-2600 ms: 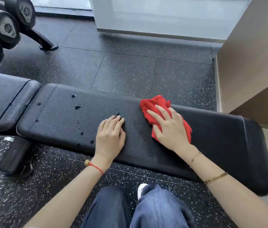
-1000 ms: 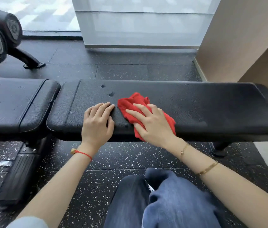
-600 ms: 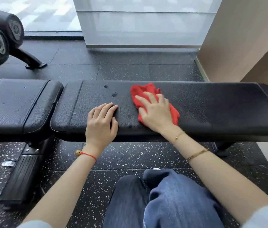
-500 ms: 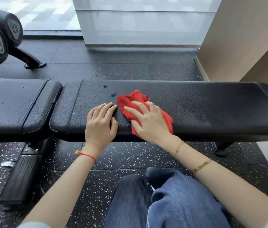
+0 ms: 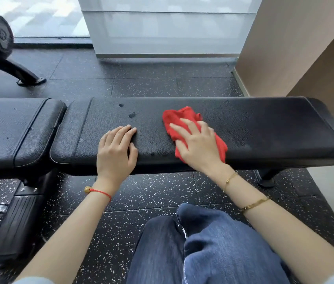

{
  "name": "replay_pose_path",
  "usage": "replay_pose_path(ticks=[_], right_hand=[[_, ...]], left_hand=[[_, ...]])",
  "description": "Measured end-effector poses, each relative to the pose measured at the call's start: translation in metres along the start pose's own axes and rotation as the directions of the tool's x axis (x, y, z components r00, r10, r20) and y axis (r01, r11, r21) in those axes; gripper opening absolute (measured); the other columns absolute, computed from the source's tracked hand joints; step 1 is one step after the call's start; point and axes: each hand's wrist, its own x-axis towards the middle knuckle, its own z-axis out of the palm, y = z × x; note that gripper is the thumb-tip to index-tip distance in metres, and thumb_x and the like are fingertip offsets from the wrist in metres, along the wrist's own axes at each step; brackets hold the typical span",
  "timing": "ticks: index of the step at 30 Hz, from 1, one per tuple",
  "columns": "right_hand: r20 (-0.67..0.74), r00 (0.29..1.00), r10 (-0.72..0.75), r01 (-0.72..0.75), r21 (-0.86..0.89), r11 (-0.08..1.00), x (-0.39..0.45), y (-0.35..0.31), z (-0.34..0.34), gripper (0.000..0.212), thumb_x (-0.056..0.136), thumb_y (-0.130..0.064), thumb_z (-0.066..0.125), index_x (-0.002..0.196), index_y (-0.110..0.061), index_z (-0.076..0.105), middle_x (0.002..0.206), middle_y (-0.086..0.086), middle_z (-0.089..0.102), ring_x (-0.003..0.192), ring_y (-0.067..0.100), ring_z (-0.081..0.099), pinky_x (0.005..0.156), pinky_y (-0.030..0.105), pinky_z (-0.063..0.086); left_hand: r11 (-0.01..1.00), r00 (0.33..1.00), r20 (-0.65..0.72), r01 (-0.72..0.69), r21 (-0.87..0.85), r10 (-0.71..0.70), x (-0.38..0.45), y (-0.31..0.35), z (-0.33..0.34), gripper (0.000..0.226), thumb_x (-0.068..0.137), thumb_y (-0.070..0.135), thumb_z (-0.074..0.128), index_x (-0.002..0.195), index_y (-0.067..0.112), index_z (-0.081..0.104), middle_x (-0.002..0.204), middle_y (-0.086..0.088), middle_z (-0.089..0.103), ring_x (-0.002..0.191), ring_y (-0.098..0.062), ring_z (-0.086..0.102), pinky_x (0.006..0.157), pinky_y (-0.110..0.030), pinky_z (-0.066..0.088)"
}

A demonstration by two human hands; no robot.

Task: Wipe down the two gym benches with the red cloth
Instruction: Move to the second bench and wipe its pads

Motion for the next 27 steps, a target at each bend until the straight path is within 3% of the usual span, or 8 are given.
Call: replay_pose_path(ticks=[2,4,8,12,14,18,22,27], right_hand=[[0.002,0.997,-0.079,0.079,0.035,0.996,-0.012,0.005,-0.003,0.048,0.089,-0.044,0.044,0.137,-0.044,0.049,0.146,-0.011,0.045,0.124,0.028,0.041,0.103,0.04,0.03],[-0.028,0.998,-0.054,0.055,0.036,0.998,-0.023,0.024,-0.008,0.048,0.088,-0.045,0.044,0.136,-0.045,0.049,0.145,-0.014,0.046,0.123,0.025,0.042,0.103,0.039,0.03],[-0.146,0.955,0.26,-0.261,0.01,0.965,-0.039,0.1,-0.019,0.045,0.089,-0.043,0.044,0.133,-0.043,0.054,0.144,-0.011,0.048,0.12,0.029,0.043,0.101,0.04,0.033],[-0.127,0.855,0.503,-0.503,0.03,0.864,-0.025,0.126,-0.022,0.041,0.093,-0.037,0.05,0.134,-0.04,0.054,0.148,-0.006,0.043,0.125,0.036,0.036,0.107,0.045,0.026],[-0.103,0.879,0.466,-0.468,0.006,0.884,-0.016,0.104,-0.018,0.043,0.092,-0.037,0.049,0.135,-0.04,0.052,0.149,-0.005,0.042,0.125,0.037,0.036,0.105,0.044,0.026],[-0.019,0.982,0.186,-0.186,-0.015,0.982,-0.013,0.041,-0.01,0.048,0.088,-0.043,0.047,0.136,-0.045,0.049,0.147,-0.01,0.043,0.122,0.032,0.039,0.102,0.041,0.029],[0.04,0.998,-0.057,0.056,0.042,0.998,-0.019,0.035,-0.01,0.049,0.088,-0.047,0.041,0.136,-0.048,0.046,0.146,-0.014,0.043,0.125,0.028,0.04,0.105,0.042,0.03],[0.082,0.992,0.097,-0.099,0.026,0.995,0.032,0.061,-0.008,0.046,0.093,-0.044,0.045,0.139,-0.049,0.043,0.151,-0.013,0.037,0.132,0.031,0.034,0.11,0.041,0.024]], left_hand=[[1.0,1.0,-0.002,0.002,-0.017,-0.002,0.0,0.0,0.0,0.039,0.092,0.019,0.05,0.129,0.012,0.063,0.136,-0.006,0.061,0.127,-0.028,0.054,0.111,-0.046,0.038],[1.0,1.0,0.002,0.008,-0.027,-0.008,-0.001,0.0,-0.001,0.039,0.093,0.018,0.051,0.13,0.012,0.063,0.136,-0.006,0.061,0.128,-0.028,0.053,0.112,-0.046,0.037],[0.998,0.999,0.03,0.038,-0.049,-0.036,-0.001,0.004,-0.003,0.04,0.092,0.018,0.051,0.13,0.012,0.063,0.135,-0.005,0.061,0.128,-0.028,0.052,0.113,-0.045,0.035],[0.993,0.994,0.062,0.097,-0.066,-0.093,0.005,0.009,-0.007,0.038,0.089,0.021,0.05,0.123,0.012,0.065,0.129,-0.004,0.064,0.125,-0.028,0.053,0.111,-0.044,0.035],[0.989,0.99,0.063,0.129,-0.067,-0.125,0.01,0.014,-0.009,0.035,0.087,0.023,0.05,0.116,0.012,0.067,0.122,-0.004,0.066,0.12,-0.029,0.054,0.106,-0.045,0.037],[0.981,0.98,0.069,0.191,-0.033,-0.188,0.019,0.022,-0.007,0.031,0.083,0.024,0.051,0.107,0.011,0.066,0.108,-0.008,0.066,0.112,-0.032,0.055,0.099,-0.046,0.038],[0.985,0.985,0.033,0.168,-0.033,-0.167,0.017,0.018,-0.002,0.028,0.085,0.024,0.053,0.108,0.013,0.065,0.109,-0.007,0.064,0.11,-0.031,0.055,0.101,-0.044,0.038],[0.982,0.983,0.009,0.181,-0.042,-0.181,0.014,0.021,0.001,0.028,0.085,0.021,0.052,0.109,0.013,0.064,0.116,-0.004,0.064,0.115,-0.029,0.054,0.104,-0.043,0.036]])
